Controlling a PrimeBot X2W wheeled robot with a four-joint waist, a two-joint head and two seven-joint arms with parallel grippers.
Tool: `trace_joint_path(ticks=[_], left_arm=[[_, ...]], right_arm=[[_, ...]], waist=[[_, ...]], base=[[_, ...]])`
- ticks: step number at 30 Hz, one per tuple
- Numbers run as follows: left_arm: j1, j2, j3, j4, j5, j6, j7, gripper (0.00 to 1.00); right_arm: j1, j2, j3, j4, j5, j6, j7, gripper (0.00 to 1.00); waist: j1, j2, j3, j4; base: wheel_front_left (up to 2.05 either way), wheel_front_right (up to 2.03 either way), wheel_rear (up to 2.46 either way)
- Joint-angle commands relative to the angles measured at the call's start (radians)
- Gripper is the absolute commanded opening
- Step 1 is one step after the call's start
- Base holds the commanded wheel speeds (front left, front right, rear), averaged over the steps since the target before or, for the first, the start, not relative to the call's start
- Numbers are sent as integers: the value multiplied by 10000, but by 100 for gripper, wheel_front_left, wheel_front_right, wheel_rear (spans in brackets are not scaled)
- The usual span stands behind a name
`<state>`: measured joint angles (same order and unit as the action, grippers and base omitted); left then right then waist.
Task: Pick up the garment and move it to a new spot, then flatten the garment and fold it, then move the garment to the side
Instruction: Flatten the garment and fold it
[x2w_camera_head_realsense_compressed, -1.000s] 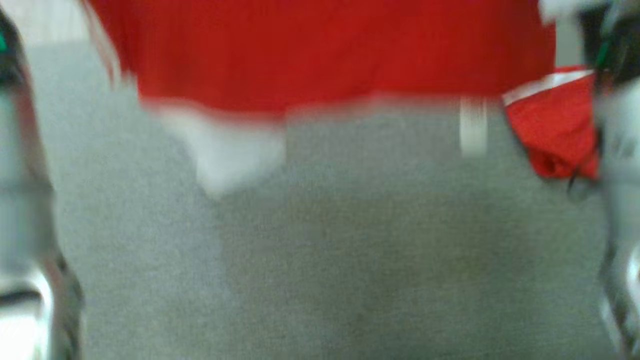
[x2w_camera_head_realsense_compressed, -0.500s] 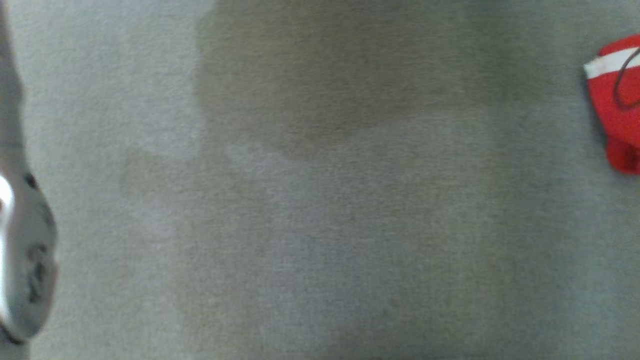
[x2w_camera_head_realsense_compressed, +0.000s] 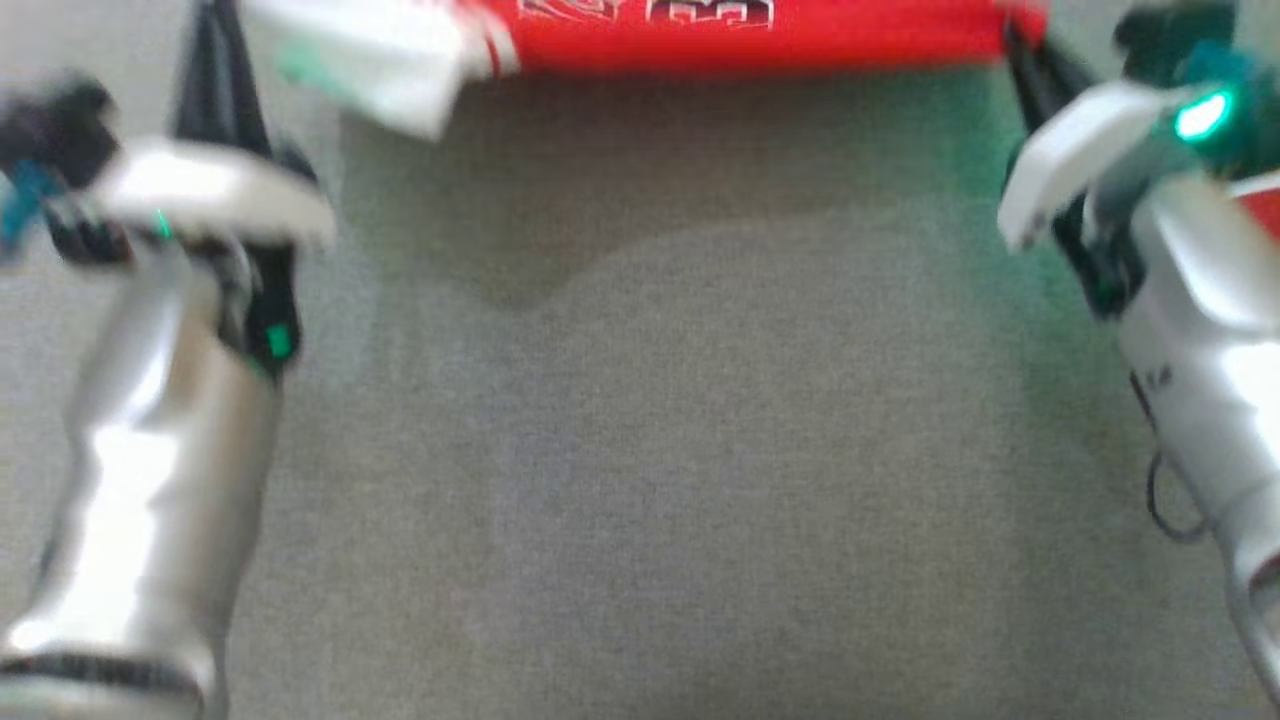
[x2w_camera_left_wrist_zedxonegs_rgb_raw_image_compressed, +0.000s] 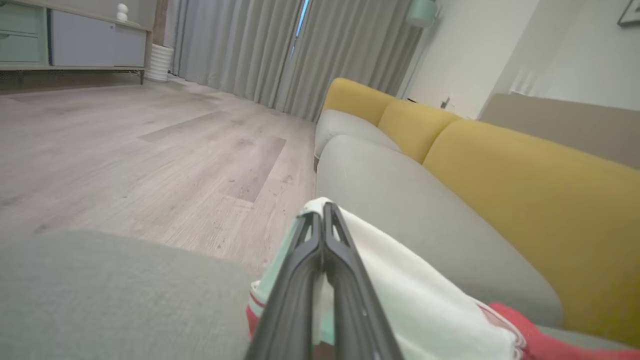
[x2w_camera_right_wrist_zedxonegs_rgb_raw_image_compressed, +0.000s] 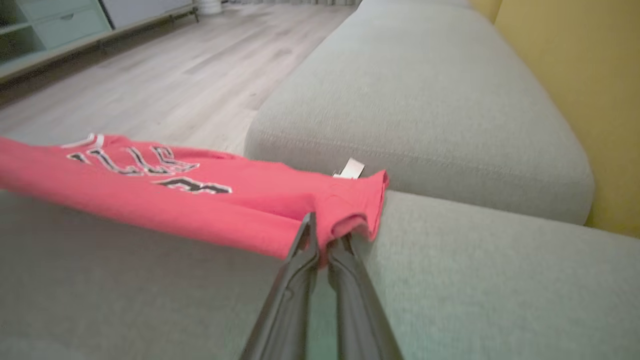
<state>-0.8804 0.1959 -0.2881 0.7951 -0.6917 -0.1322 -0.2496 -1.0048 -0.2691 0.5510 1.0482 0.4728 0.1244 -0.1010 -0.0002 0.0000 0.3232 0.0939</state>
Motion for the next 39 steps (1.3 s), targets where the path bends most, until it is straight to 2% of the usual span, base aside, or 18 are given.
trace_joint_path(ticks=[1,7,14,21,26,33,39], left_arm=[[180,705,67,-399,-62,18,-90,0],[2350,1391,-841,-1185,-174,17,209,0],[4399,1904,-1272,-2479,-225,135,857,0],[6233,2397,-1219,-4393,-615,740,1586,0],[7510,2784,-974,-5938,-1024,1309,2055,0],[8400,3052,-696,-7509,-1331,1899,2372,0],[8276,3084,-458,-8018,-1527,2100,2470,0]], right_arm=[[270,-146,273,-396,279,63,153,0],[1675,-1093,1703,-1603,1694,63,1023,0],[2649,-2052,2727,-2848,2900,63,1473,0],[3459,-2556,3486,-3719,3749,63,1902,0],[4081,-2926,3741,-4248,4252,63,2234,0],[4583,-3181,3664,-4761,4492,63,2377,0],[4550,-3048,3339,-4737,4252,63,2386,0]], waist=[[2,0,-501,19],[2,0,-1424,-45],[2,0,-2211,-113],[2,0,-2993,-158],[2,0,-3406,-204],[2,0,-3461,-269],[2,0,-3190,-373]], base=[[0,0,0],[0,0,0],[0,0,0],[0,0,0],[0,0,0],[0,0,0],[0,0,0]])
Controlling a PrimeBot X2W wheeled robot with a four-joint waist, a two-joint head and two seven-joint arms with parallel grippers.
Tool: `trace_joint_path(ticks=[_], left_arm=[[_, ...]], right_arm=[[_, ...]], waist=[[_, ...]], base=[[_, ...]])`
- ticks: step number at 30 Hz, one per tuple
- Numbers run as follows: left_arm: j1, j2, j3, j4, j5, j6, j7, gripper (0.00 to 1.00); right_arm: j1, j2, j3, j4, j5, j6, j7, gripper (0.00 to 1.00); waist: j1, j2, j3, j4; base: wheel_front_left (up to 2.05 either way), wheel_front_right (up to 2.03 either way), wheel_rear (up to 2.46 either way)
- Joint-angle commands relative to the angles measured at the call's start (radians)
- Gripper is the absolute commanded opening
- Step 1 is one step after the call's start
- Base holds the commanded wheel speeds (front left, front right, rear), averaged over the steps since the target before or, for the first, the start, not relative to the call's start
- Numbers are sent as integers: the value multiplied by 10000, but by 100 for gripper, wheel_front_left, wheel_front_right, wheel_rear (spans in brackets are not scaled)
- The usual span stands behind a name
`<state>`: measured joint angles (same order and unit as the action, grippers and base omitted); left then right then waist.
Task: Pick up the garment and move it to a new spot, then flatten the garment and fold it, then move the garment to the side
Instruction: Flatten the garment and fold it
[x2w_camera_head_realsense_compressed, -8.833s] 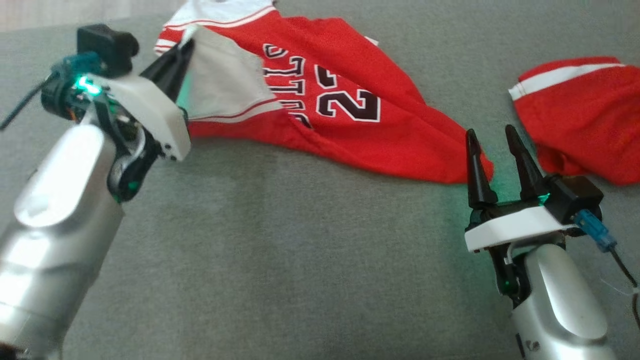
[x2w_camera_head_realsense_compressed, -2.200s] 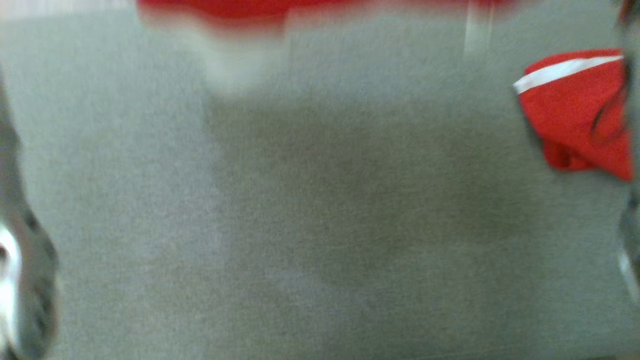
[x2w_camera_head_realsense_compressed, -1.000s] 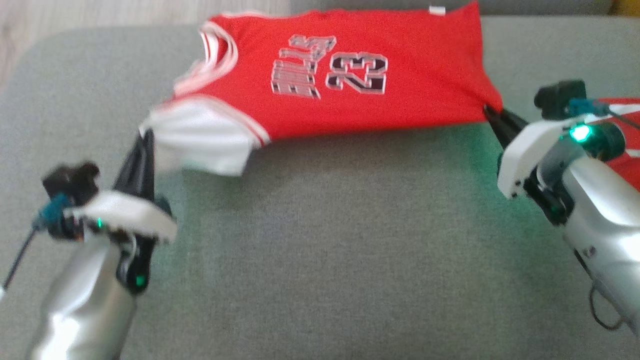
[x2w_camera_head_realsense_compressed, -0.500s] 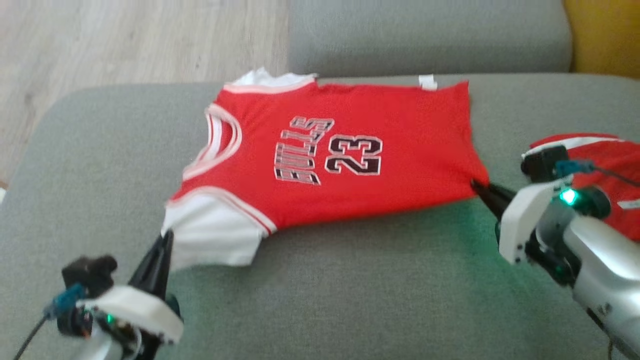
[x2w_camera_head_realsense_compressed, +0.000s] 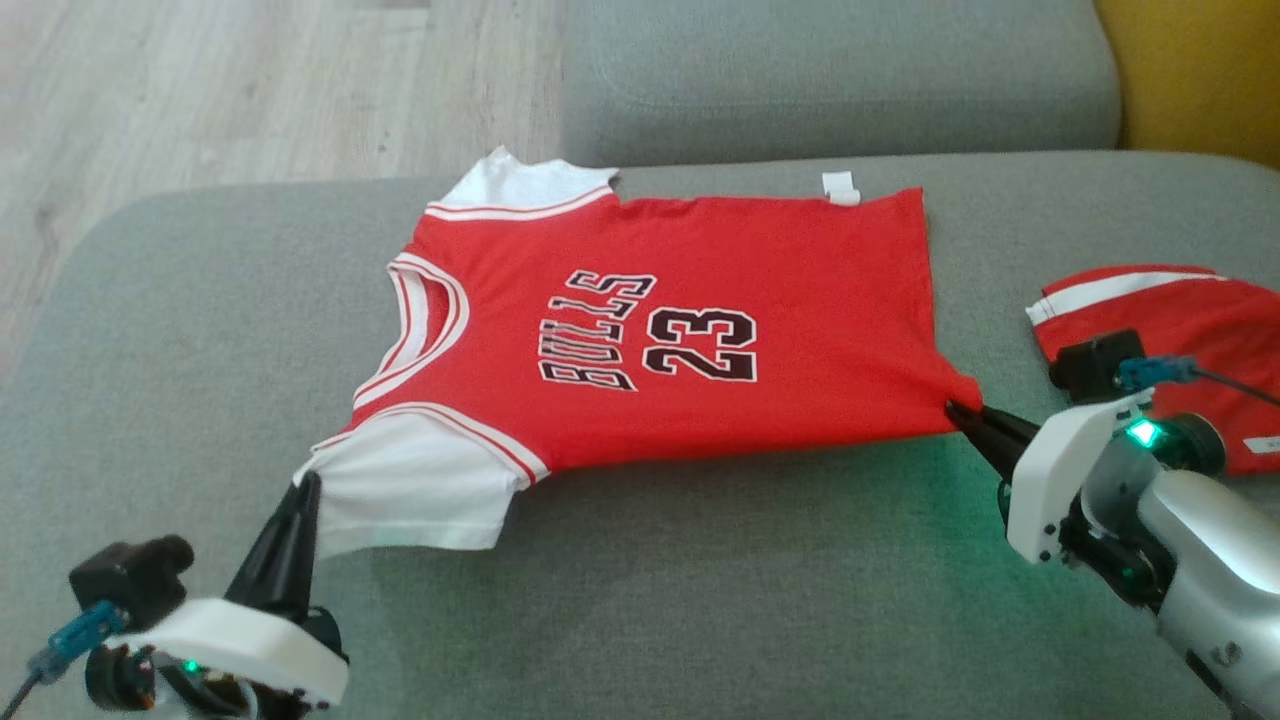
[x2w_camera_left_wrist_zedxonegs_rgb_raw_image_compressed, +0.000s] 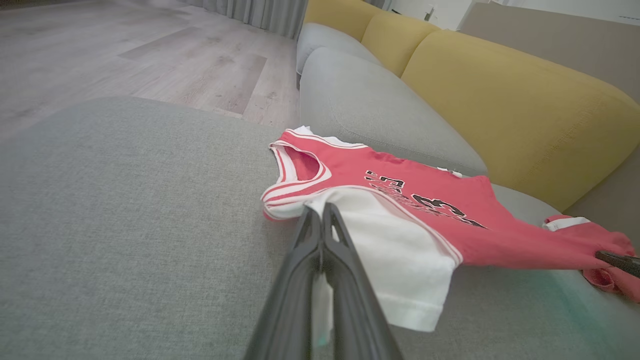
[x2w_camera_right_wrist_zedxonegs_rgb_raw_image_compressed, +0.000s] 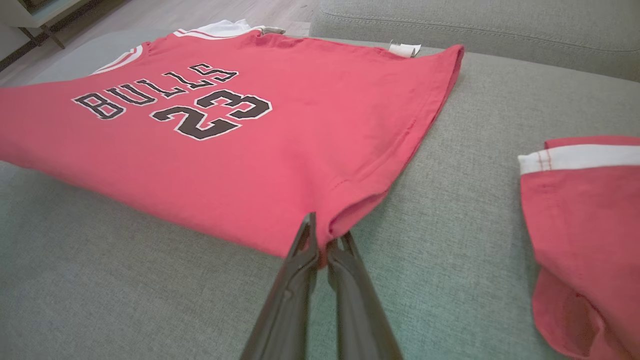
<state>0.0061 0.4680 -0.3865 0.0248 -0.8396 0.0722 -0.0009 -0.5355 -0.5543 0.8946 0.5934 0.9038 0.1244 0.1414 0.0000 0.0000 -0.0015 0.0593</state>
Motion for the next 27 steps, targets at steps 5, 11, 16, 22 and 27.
trace_joint_path(ticks=[5,11,16,22,27], left_arm=[[-1129,431,693,-232,-127,62,96,0],[-2098,610,546,309,-21,-59,629,0],[-3101,871,99,1187,444,-226,1277,0],[-4450,919,-379,2518,845,-508,1989,0],[-5590,801,-789,3531,1216,-774,2410,0]], right_arm=[[-388,9,-422,-21,-327,63,106,0],[-799,385,-751,295,-491,63,663,0],[-1253,662,-857,594,-745,63,1092,0],[-1792,987,-885,953,-860,63,1592,0],[-2255,1153,-785,1152,-1013,63,1795,0]], waist=[[0,0,418,-117],[0,0,903,-213],[0,0,1291,-295],[0,0,1663,-375],[0,0,1928,-452]], base=[[0,0,0],[0,0,0],[0,0,0],[0,0,0],[0,0,0]])
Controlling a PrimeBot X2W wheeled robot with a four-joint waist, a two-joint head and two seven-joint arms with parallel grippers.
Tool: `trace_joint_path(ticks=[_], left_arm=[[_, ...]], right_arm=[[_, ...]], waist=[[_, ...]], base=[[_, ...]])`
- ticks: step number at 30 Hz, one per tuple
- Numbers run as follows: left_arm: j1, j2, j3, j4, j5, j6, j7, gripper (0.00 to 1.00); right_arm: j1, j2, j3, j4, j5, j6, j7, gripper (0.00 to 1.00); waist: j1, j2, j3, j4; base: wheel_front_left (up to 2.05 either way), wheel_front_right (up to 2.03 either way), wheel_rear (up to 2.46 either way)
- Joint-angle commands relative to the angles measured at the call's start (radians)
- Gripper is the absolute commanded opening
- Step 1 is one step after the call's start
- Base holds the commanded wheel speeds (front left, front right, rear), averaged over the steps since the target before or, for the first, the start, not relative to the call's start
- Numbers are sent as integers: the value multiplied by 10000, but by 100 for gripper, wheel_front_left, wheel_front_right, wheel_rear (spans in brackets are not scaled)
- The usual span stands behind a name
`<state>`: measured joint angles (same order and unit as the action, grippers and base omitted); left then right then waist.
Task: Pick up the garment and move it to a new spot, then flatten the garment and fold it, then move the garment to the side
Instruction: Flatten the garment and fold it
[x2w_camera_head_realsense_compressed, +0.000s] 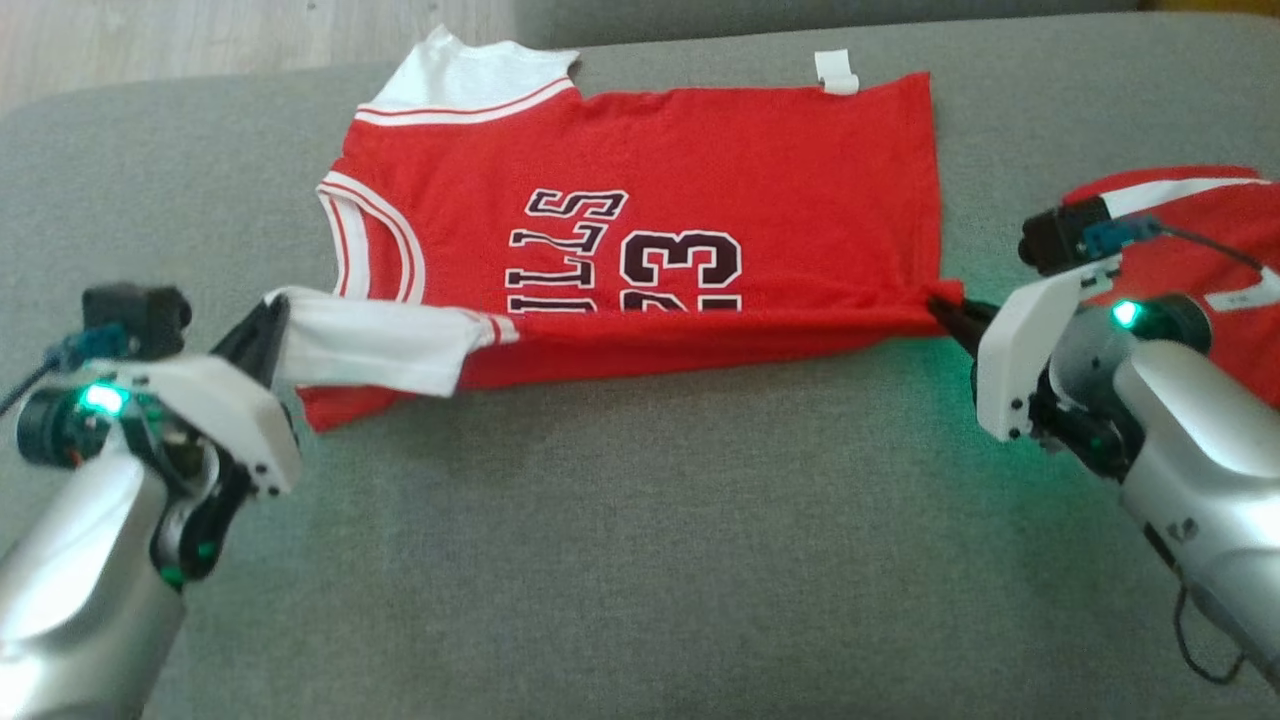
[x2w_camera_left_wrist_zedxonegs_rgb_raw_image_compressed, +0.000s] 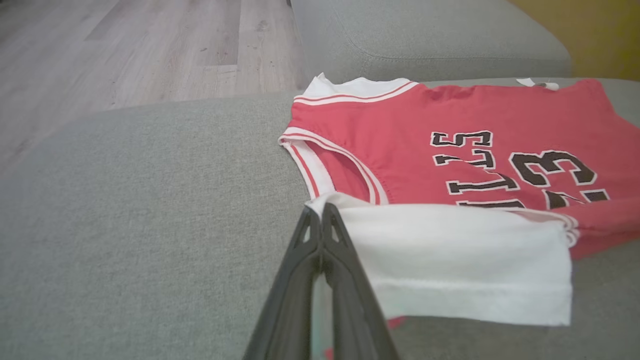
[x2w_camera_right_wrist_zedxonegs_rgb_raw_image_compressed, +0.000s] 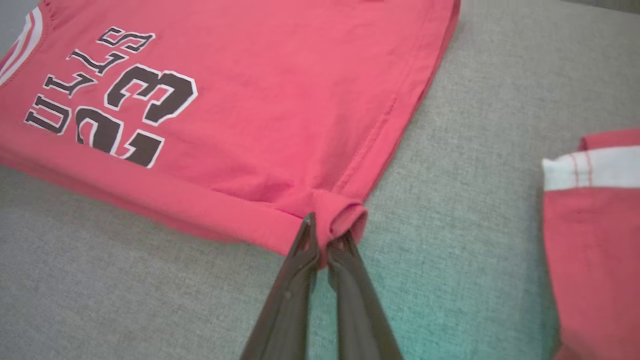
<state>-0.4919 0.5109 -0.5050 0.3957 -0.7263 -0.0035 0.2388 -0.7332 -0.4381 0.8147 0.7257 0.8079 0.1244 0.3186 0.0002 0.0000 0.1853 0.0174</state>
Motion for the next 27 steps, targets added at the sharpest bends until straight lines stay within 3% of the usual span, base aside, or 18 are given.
trace_joint_path(ticks=[1,8,9,10,16,20,23,27], left_arm=[[-817,331,322,16,144,-72,76,0],[-2049,76,-66,1112,488,-399,345,0],[-2297,16,-95,1301,566,-416,293,49],[-2569,-59,-74,1462,655,-386,108,100],[-3991,-840,649,2284,803,-39,-2467,100],[-4255,-1346,1080,2643,639,-139,-4228,100],[-3938,-1655,1353,2631,655,-282,-4898,100],[-3074,-1946,1950,1697,1021,-257,-4997,100]], right_arm=[[-361,22,33,-140,-72,63,40,0],[-1012,169,83,100,-213,63,15,0],[-1174,192,-13,214,-285,63,-159,95],[-1342,253,-135,348,-333,63,-336,100],[-2281,702,-1153,1304,-635,63,-2076,100],[-2478,913,-1643,1651,-928,63,-3658,100],[-2311,967,-1912,1718,-1555,63,-5306,100],[-1719,1192,-2800,1226,-2326,63,-5784,100]], waist=[[-2,0,107,-49],[-2,0,549,-211],[-2,0,618,-227],[-2,0,690,-250],[-2,0,885,-302],[-2,0,748,-256],[-2,0,449,-173],[-2,0,97,-88]], base=[[0,0,0],[0,0,0],[0,0,0],[0,0,0],[0,0,0],[0,0,0],[0,0,0],[0,0,0]])
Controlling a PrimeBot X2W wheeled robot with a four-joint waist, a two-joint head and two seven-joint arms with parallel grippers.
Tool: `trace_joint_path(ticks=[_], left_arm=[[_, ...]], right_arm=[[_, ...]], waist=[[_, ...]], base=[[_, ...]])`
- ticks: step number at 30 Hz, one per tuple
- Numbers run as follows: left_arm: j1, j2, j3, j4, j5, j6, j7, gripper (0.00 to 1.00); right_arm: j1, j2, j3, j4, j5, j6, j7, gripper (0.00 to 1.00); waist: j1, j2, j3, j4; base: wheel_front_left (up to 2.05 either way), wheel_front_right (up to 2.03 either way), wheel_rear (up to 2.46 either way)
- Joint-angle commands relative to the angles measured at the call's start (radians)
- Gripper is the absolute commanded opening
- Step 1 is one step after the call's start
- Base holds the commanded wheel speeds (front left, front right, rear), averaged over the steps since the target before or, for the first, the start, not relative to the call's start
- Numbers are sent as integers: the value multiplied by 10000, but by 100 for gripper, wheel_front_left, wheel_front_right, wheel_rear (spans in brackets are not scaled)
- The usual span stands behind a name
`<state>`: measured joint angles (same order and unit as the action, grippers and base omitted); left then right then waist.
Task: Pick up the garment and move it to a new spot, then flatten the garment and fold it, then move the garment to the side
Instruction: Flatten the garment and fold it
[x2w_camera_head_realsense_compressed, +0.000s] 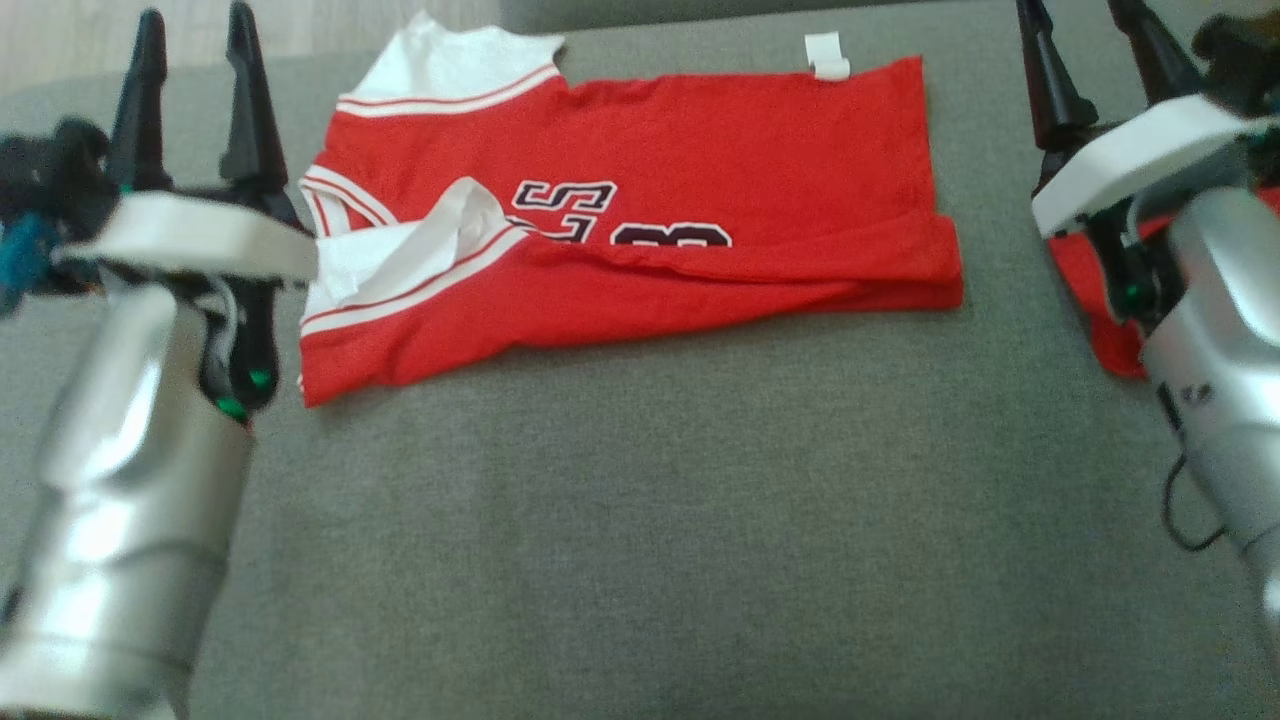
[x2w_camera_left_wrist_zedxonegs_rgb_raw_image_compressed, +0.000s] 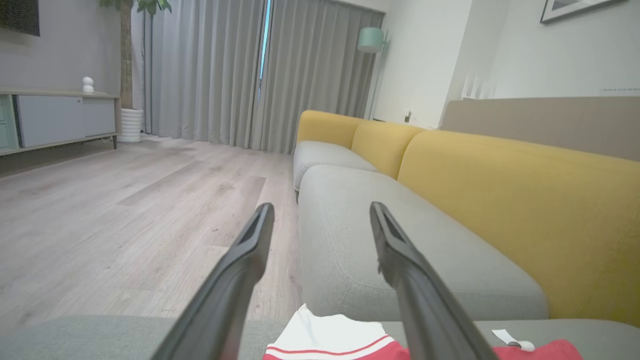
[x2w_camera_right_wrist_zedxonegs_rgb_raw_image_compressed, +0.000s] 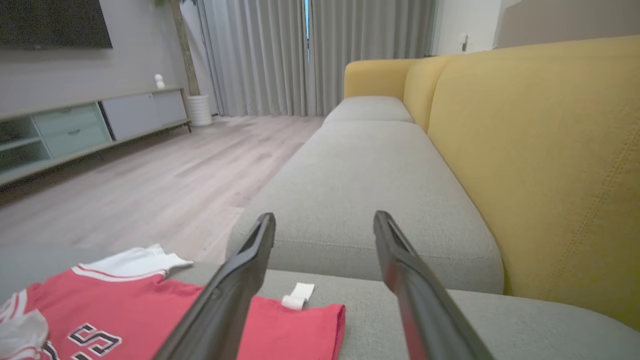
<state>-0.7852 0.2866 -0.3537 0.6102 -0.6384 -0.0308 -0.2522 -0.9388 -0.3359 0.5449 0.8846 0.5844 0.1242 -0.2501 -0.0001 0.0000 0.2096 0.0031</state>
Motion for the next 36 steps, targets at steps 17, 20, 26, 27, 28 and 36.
trace_joint_path(ticks=[17,20,26,27,28,36], left_arm=[[4787,-1927,2464,-2241,2111,73,-94,100],[4702,-1973,2556,-1786,2258,68,-94,100],[4150,-1810,2630,-680,2378,219,11,100],[4012,-1756,2636,-417,2381,254,132,100],[3874,-1698,2626,-155,2391,278,270,100],[2805,-1128,2731,1916,2429,716,1265,100]], right_arm=[[6100,2752,-4527,-4444,-3692,65,-115,100],[6183,2811,-4529,-4604,-3794,65,-115,100],[5963,2842,-4390,-4699,-3884,65,-115,100],[5904,2845,-4368,-4718,-3888,65,-115,100],[5847,2847,-4337,-4735,-3891,65,-116,100],[5548,2854,-4010,-4903,-3654,65,-116,100]], waist=[[1,0,-1011,63],[1,0,-911,-7],[1,0,-640,-183],[1,0,-571,-222],[1,0,-498,-266],[1,0,38,-626]], base=[[0,0,0],[0,0,0],[0,0,0],[0,0,0],[0,0,0],[0,0,0]])
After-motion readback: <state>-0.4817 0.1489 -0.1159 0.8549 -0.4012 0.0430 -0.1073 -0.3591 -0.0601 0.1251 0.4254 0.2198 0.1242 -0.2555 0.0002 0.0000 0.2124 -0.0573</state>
